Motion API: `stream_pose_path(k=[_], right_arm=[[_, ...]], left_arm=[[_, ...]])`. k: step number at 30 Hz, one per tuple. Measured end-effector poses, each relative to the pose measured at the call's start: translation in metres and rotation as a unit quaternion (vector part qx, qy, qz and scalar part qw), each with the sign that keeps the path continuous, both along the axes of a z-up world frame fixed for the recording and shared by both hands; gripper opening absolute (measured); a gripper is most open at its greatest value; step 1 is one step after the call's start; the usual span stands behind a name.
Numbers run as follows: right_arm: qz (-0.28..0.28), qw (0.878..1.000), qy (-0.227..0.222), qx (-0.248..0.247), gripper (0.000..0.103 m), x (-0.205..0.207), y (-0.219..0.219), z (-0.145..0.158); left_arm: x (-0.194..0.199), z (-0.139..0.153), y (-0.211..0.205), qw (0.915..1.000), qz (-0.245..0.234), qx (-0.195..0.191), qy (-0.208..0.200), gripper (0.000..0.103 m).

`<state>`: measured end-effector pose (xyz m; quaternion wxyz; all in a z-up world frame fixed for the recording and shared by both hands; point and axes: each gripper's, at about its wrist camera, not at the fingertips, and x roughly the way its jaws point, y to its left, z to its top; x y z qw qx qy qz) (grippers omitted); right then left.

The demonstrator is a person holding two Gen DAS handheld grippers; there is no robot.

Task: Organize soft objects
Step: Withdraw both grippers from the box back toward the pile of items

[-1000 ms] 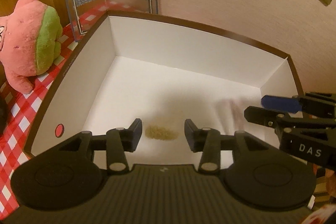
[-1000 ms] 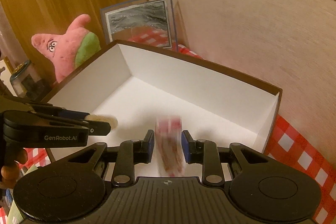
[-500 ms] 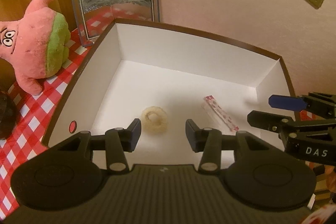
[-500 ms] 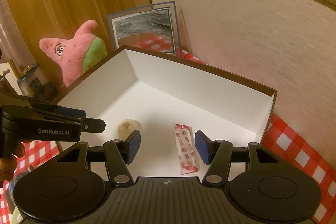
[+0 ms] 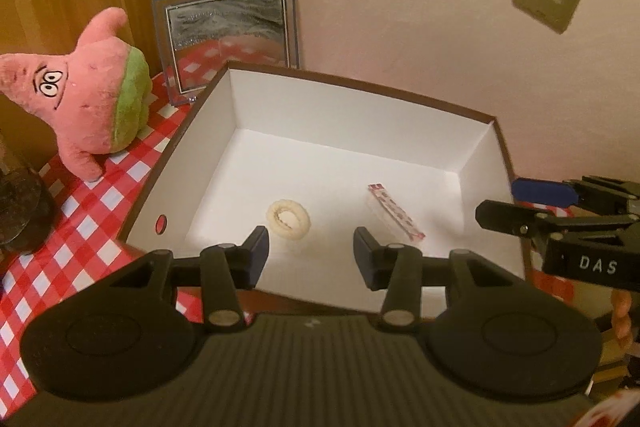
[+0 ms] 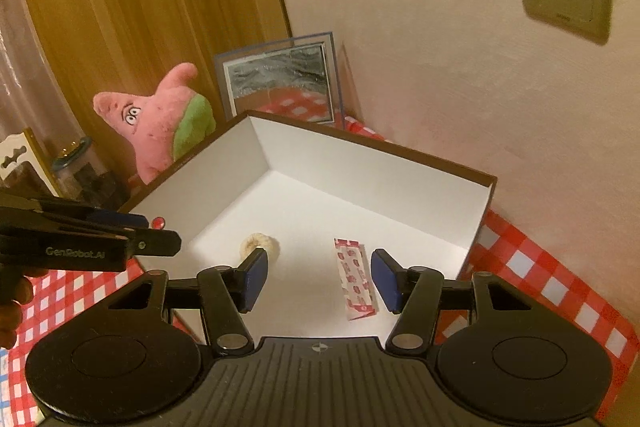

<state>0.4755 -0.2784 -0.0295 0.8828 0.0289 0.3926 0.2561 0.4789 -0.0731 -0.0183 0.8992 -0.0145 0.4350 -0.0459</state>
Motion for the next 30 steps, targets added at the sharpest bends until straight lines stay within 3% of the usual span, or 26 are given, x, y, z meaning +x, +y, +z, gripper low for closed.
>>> stream_pose_path(k=[14,22,30], right_arm=[[-0.014,0.998,0.01,0.054,0.057,-0.083,-0.023,0.024],[-0.016,0.998,0.022,0.056,0.057,-0.127,-0.021,0.022],[-0.022,0.996,0.062,0.06,0.057,-0.168,-0.017,0.006]], left_arm=[[-0.108,0.023,0.005,1.0,0.004,-0.004,-0.002,0.043],[-0.166,0.022,0.023,0.9997,0.023,-0.006,0.003,0.043],[-0.212,0.012,0.047,0.9986,0.05,-0.007,0.013,0.043]])
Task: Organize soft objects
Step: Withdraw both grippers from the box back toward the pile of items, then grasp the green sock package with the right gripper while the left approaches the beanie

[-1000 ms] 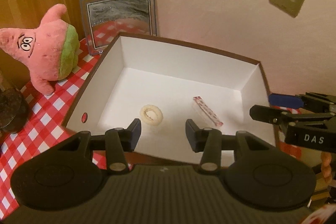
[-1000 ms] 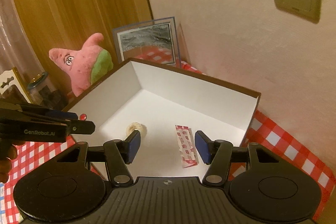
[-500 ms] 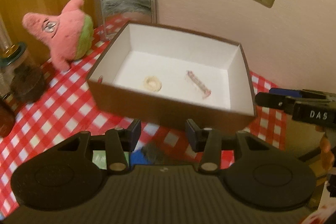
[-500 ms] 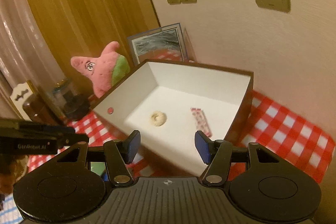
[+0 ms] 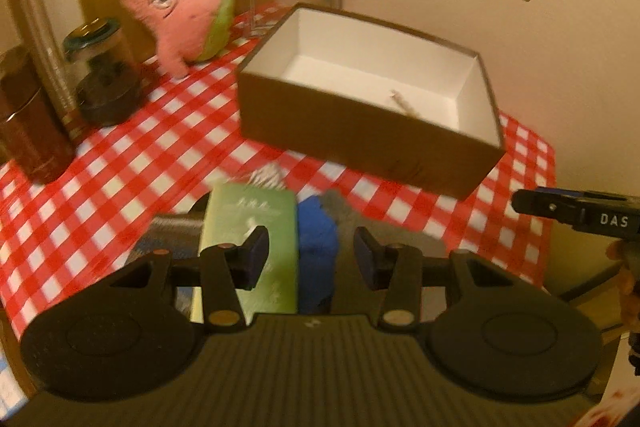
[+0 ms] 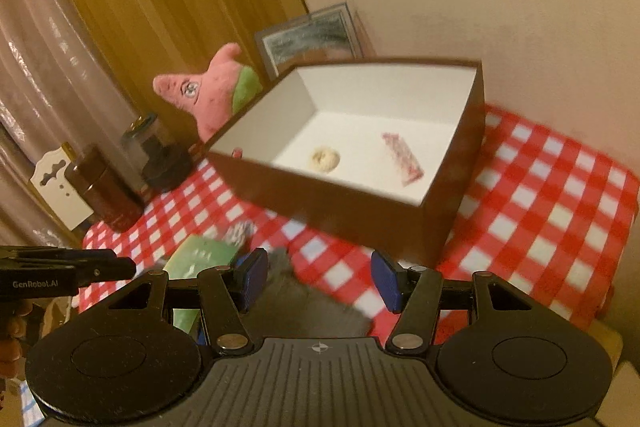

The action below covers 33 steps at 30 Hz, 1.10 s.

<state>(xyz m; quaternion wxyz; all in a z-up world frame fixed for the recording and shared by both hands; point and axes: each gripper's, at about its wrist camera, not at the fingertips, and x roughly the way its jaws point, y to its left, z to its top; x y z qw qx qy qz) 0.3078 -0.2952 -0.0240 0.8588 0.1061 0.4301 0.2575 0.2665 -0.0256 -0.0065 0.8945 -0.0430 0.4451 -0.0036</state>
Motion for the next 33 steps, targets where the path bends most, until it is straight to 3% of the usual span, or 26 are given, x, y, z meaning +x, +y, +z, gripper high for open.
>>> stream_pose_path(k=[11,21,27,33], right_arm=[[-0.011,0.999,0.049,0.02,0.057,-0.049,0.002,-0.038],[-0.026,0.993,0.107,0.039,0.057,-0.069,0.011,-0.087],[-0.001,0.989,0.129,0.07,0.057,-0.075,0.028,-0.097],[0.054,0.983,0.144,0.096,0.057,-0.073,0.076,-0.102]], left_arm=[[-0.049,-0.028,0.04,0.9989,0.039,-0.009,0.024,0.043],[-0.074,-0.055,0.061,0.9964,0.064,-0.032,0.045,0.043],[-0.085,-0.064,0.074,0.9941,0.085,-0.038,0.057,0.043],[-0.096,-0.065,0.091,0.9916,0.107,-0.042,0.059,0.043]])
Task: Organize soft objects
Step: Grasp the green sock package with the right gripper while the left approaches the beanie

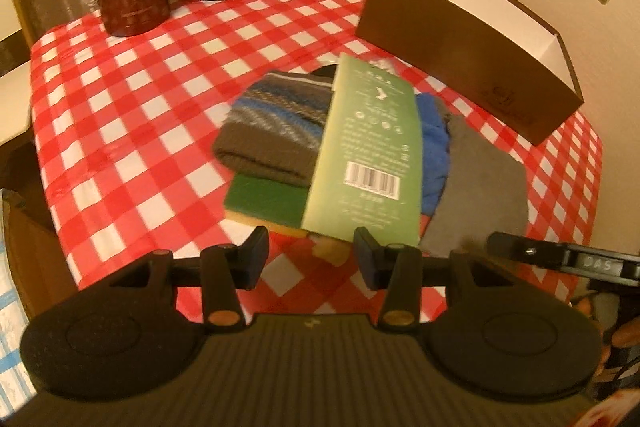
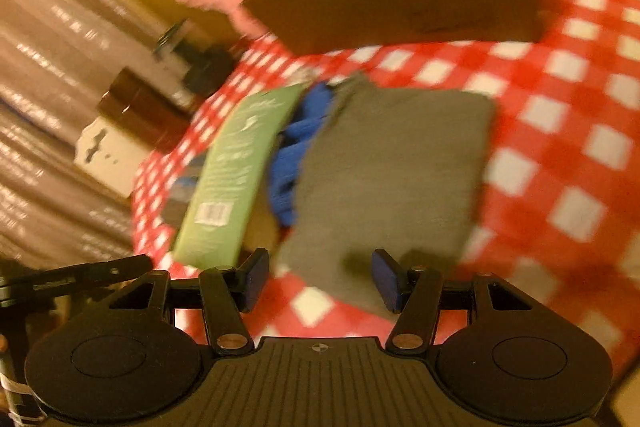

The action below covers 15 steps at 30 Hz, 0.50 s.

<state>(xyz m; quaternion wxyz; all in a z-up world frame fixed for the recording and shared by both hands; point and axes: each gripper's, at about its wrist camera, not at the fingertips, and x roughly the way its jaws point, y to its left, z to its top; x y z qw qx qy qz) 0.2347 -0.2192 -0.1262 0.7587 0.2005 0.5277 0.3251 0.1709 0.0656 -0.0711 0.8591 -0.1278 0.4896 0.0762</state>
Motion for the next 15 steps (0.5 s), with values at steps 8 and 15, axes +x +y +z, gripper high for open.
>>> stream_pose_path(k=[8,15], right_arm=[[0.034,0.996,0.055,0.058,0.057,0.01,0.066,-0.03],[0.014,0.994,0.046,0.102,0.053,0.018,0.075,-0.023]], left_arm=[[-0.014,-0.007,0.024,0.9994,0.031,-0.009,0.009,0.043],[-0.02,-0.014,0.043,0.9986,0.048,-0.019,0.013,0.043]])
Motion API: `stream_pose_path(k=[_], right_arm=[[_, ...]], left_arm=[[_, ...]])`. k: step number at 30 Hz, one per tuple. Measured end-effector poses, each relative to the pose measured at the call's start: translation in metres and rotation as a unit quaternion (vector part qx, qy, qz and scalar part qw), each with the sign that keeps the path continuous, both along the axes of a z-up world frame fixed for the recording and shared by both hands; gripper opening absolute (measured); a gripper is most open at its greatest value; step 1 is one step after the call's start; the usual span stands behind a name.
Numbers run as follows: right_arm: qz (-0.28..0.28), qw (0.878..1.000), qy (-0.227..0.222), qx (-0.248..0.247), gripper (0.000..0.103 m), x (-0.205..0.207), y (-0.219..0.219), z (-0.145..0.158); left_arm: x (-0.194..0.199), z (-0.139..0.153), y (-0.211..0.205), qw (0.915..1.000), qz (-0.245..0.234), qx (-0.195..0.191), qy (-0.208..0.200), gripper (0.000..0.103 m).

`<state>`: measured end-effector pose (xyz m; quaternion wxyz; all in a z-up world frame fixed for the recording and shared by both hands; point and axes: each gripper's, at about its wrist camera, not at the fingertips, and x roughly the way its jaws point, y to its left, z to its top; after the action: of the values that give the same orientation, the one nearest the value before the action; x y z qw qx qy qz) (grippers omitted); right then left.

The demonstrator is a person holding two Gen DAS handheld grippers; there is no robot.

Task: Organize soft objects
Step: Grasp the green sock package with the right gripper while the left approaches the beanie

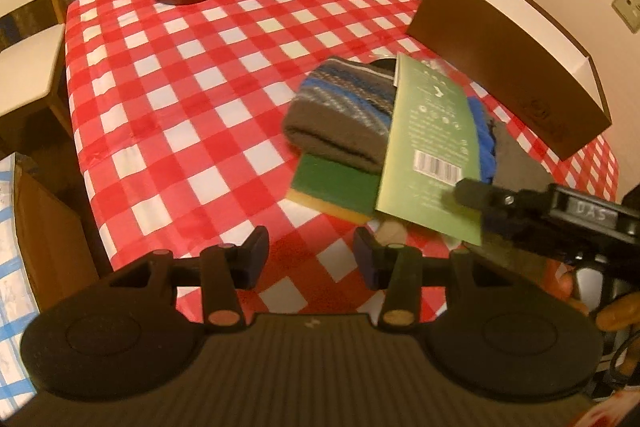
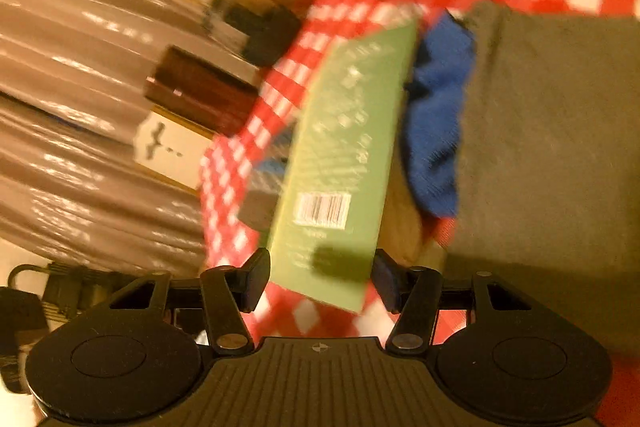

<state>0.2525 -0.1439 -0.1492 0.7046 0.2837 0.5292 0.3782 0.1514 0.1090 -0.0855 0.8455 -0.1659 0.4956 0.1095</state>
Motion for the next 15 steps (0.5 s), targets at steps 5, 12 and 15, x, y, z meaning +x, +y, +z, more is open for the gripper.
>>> stream_pose_path(k=[5,12,15], right_arm=[[-0.013,1.0,0.018,-0.018,0.036,0.008,0.009,-0.012],[-0.051,0.997,0.033,0.05,0.003,0.013,-0.006,-0.012],[-0.054,0.997,-0.012,0.057,0.0,0.014,-0.013,0.007]], left_arm=[[0.008,-0.003,0.004,1.0,-0.005,-0.001,0.001,0.043],[0.016,-0.005,0.002,0.9999,-0.013,-0.004,-0.001,0.043],[0.02,-0.004,0.0,0.9998,-0.018,-0.004,-0.004,0.043]])
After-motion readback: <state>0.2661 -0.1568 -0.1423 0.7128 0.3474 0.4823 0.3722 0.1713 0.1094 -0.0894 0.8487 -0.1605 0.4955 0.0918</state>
